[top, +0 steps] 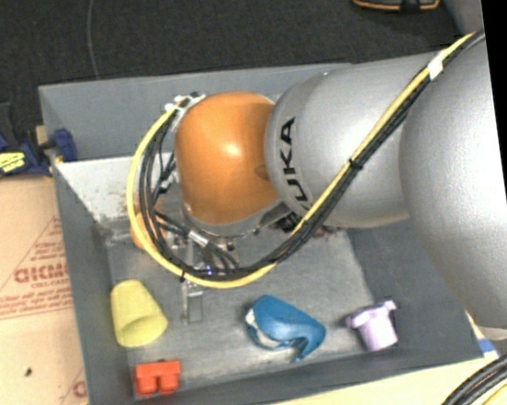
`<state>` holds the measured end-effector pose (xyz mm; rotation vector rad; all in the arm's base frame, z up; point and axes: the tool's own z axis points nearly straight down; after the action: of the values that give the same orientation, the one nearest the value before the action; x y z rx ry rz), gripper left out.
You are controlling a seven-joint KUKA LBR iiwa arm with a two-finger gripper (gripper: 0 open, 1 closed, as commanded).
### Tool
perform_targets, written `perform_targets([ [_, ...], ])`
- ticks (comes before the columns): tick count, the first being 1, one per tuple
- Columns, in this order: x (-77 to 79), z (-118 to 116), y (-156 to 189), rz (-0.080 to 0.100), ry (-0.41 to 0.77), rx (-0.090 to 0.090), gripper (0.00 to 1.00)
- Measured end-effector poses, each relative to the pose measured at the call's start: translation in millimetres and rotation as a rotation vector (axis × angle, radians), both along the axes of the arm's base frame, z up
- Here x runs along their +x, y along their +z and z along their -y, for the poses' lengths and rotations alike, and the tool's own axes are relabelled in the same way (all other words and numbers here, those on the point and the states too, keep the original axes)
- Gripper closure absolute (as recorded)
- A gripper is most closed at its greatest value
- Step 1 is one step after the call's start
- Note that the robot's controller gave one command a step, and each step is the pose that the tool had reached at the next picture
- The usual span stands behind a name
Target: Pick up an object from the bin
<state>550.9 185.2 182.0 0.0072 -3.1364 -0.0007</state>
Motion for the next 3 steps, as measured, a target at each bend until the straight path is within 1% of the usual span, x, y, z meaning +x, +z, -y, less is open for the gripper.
perform_targets([
  [1, 1.8, 1, 5, 0.008, -0.005, 0.001, 0.0],
  [2, 1.3, -39, -91, 0.011, 0.719, 0.002, 0.0],
  [3, 10.1, -39, -66, 0.002, 0.297, -0.007, 0.0],
])
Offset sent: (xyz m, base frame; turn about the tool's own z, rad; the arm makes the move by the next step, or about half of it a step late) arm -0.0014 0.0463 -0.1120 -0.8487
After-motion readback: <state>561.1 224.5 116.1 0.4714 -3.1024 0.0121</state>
